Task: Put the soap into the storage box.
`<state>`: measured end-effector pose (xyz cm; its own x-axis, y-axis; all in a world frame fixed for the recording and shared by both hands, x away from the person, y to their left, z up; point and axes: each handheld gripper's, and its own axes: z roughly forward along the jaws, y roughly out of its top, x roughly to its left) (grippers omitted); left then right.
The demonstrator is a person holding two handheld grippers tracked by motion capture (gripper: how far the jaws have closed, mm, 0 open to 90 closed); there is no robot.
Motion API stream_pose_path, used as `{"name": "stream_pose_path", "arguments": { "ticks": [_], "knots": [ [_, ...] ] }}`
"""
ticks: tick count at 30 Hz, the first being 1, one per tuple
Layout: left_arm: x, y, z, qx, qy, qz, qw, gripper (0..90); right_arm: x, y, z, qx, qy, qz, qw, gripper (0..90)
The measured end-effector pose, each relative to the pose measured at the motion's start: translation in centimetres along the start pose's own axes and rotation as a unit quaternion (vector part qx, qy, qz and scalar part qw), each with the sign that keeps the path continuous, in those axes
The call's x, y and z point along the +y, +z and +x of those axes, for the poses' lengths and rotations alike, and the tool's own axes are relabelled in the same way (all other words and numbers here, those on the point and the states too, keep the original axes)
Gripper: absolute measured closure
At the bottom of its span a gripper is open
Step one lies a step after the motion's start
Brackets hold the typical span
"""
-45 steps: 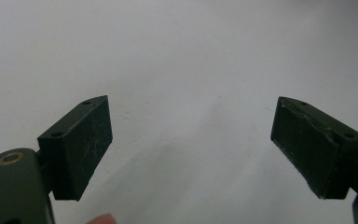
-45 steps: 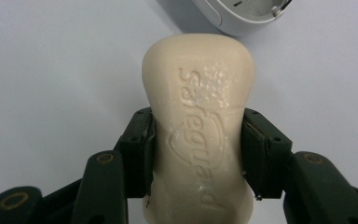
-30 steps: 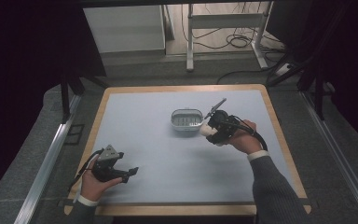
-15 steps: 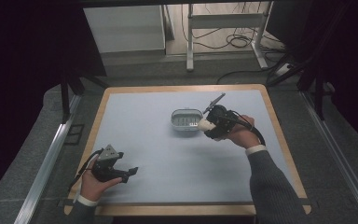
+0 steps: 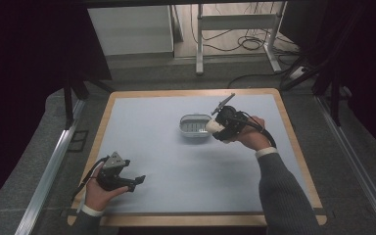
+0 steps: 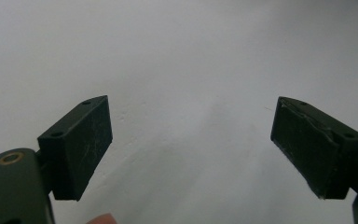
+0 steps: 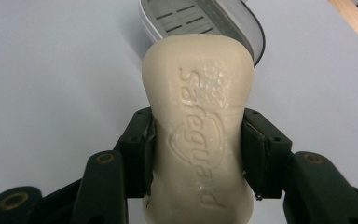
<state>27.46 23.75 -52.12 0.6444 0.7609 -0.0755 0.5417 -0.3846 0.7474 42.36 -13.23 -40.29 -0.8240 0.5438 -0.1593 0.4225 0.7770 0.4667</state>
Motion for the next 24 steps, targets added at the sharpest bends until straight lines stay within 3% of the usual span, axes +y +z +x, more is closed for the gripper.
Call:
{"name": "stream_pose_path", "arguments": {
  "ticks": [24],
  "knots": [
    [0.0,0.1,0.0,0.001,0.002,0.003,1.0000,12.9,2.0,1.7,-0.9,-0.004,-0.010,0.000,0.9999,49.3]
  ]
}}
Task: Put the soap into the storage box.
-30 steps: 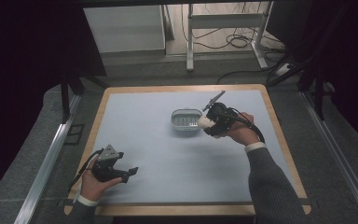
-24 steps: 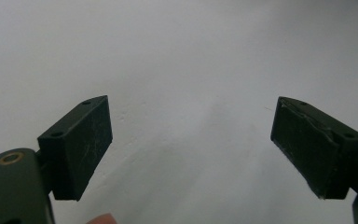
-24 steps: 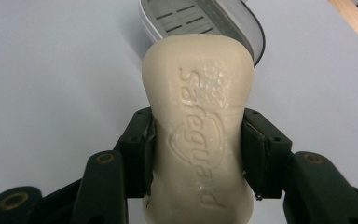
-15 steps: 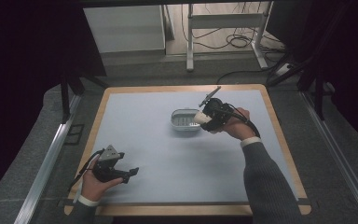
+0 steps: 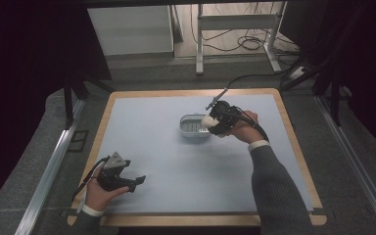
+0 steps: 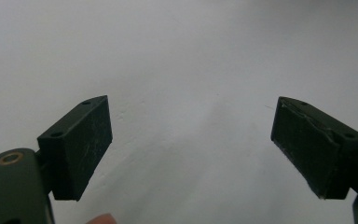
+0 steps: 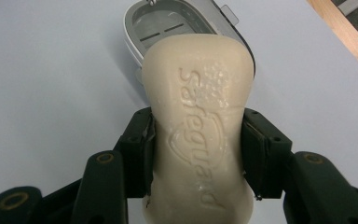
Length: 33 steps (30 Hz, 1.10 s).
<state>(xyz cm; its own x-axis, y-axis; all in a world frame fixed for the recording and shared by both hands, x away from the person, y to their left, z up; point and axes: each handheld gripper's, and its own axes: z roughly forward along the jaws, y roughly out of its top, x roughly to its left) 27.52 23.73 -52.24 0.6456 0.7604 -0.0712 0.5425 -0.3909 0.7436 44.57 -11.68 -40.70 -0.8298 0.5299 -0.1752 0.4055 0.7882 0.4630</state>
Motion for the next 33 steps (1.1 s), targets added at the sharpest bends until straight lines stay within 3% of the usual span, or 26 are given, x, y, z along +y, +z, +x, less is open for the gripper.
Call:
{"name": "stream_pose_path", "arguments": {
  "ticks": [33],
  "knots": [
    [-0.1,-0.1,0.2,0.001,0.000,0.000,1.0000,12.8,1.8,2.7,-0.6,0.006,0.001,0.004,1.0000,49.3]
  ]
}}
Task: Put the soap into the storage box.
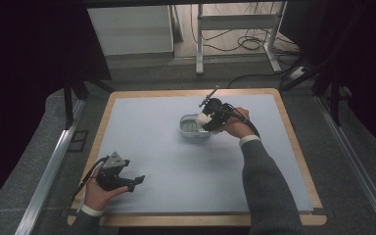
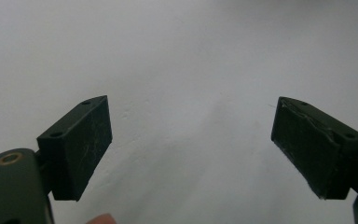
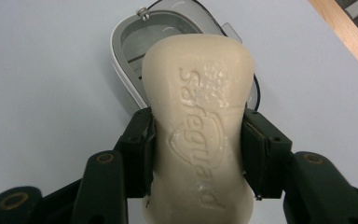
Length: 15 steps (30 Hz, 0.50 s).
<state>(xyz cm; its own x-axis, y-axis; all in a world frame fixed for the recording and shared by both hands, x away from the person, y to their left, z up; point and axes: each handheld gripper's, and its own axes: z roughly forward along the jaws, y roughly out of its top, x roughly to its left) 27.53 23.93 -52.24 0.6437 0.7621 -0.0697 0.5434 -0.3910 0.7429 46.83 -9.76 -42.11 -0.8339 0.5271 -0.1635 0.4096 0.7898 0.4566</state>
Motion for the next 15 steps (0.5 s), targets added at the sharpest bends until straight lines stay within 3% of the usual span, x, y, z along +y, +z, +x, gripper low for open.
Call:
{"name": "stream_pose_path", "arguments": {
  "ticks": [15],
  "knots": [
    [0.0,-0.1,-0.1,-0.002,0.001,-0.002,1.0000,12.7,1.8,1.2,0.5,0.005,-0.028,-0.003,0.9996,49.3]
  ]
}}
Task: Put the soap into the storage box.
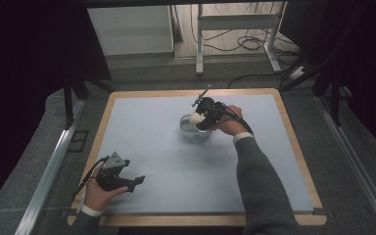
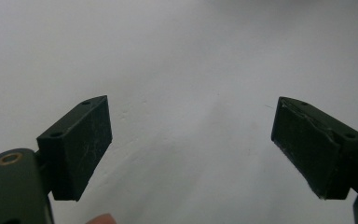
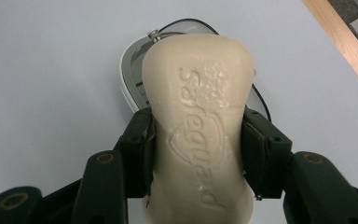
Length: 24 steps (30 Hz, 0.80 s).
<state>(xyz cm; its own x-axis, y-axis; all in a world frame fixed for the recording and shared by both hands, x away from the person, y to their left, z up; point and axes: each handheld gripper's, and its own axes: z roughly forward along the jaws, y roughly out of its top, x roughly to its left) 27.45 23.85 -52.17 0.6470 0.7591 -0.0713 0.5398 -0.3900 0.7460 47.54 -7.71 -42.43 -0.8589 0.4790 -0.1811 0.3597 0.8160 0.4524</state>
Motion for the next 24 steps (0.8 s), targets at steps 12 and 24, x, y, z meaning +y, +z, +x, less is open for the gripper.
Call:
{"name": "stream_pose_path", "arguments": {
  "ticks": [12,24],
  "knots": [
    [0.0,0.1,-0.1,-0.003,0.001,0.001,1.0000,12.7,1.6,1.8,0.4,0.002,-0.036,0.015,0.9992,49.3],
    [0.0,0.3,-0.2,-0.004,0.003,0.005,1.0000,12.7,1.9,3.3,0.2,-0.003,-0.058,0.031,0.9978,49.2]
  ]
}}
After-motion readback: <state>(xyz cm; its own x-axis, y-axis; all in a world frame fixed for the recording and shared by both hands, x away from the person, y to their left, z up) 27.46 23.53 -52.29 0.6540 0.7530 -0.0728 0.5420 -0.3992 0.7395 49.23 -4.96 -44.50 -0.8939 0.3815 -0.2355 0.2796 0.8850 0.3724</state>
